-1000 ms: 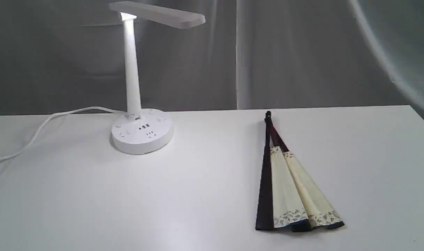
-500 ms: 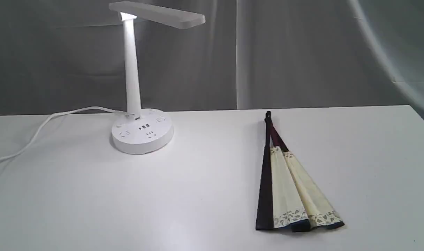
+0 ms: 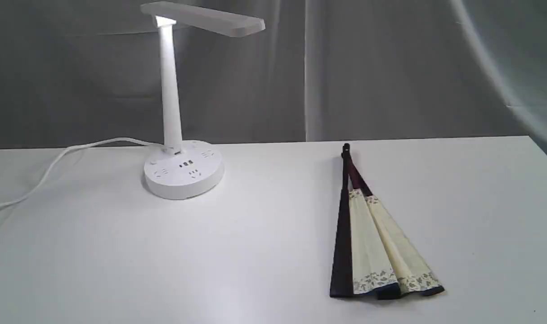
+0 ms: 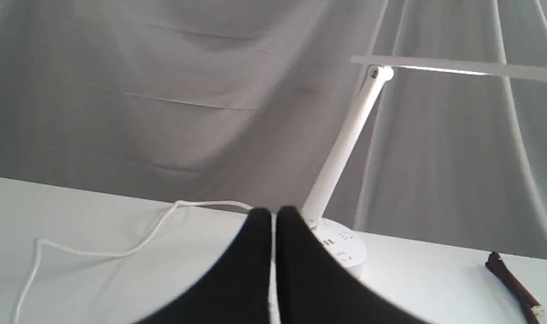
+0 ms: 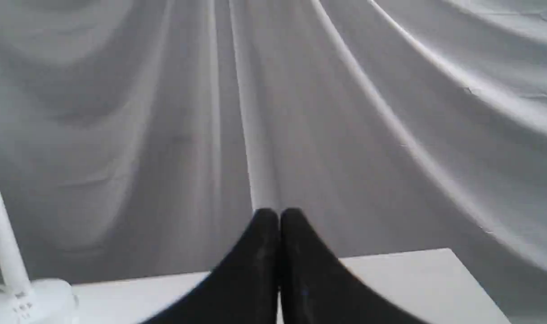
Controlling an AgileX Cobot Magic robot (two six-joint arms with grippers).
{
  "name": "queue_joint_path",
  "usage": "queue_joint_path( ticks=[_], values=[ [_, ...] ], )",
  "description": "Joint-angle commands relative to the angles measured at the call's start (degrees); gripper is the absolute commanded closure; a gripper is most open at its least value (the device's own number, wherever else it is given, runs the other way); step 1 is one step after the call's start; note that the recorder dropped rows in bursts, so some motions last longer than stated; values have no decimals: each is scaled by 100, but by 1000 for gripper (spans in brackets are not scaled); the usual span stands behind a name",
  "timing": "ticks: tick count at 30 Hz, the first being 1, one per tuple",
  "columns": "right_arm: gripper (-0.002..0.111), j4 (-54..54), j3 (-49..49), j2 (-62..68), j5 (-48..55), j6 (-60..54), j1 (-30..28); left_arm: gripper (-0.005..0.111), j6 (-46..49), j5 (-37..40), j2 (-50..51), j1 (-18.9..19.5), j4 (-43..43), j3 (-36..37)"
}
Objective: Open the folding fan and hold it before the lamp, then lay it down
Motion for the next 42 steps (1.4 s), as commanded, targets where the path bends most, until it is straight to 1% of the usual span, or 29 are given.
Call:
queue_joint_path(
  ticks=[1, 5, 9, 12, 17, 20, 23, 26, 32, 40, 42],
  values=[
    [108, 554, -266, -26, 166, 27, 0, 105, -61, 369, -13, -25, -122, -419],
    [108, 669, -408, -26, 479, -42, 0, 105, -61, 648, -13, -25, -371, -703],
    [108, 606, -408, -26, 807, -42, 0, 105, -146, 1088, -13, -25, -412, -897],
    [108, 606, -420, -26, 832, -25, 0, 105, -326, 1111, 31, -25, -412, -932],
    [108, 606, -420, 187, 821, 44, 0, 105, -355, 1249, 821, -25, -402, -1150],
    [108, 656, -470, 793, 800, 41, 0, 105, -176, 1249, 1327, -25, -402, -1357],
    [108, 602, -801, 1511, 994, 17, 0, 105, -25, 1262, 1945, -25, -402, -1617],
    [108, 402, -1330, 2347, 1206, -34, 0, 105, -8, 1262, 2472, -25, -402, -1845],
    [108, 388, -2267, 3879, 1534, -35, 0, 105, 20, 1210, 3479, -25, -402, -2154],
    [108, 388, -3615, 5849, 2258, -196, 0, 105, 325, 1289, 4733, -25, -402, -2563],
    [108, 388, -3897, 6247, 2302, -499, 0, 105, 540, 1361, 5024, -25, -402, -2619]
  ],
)
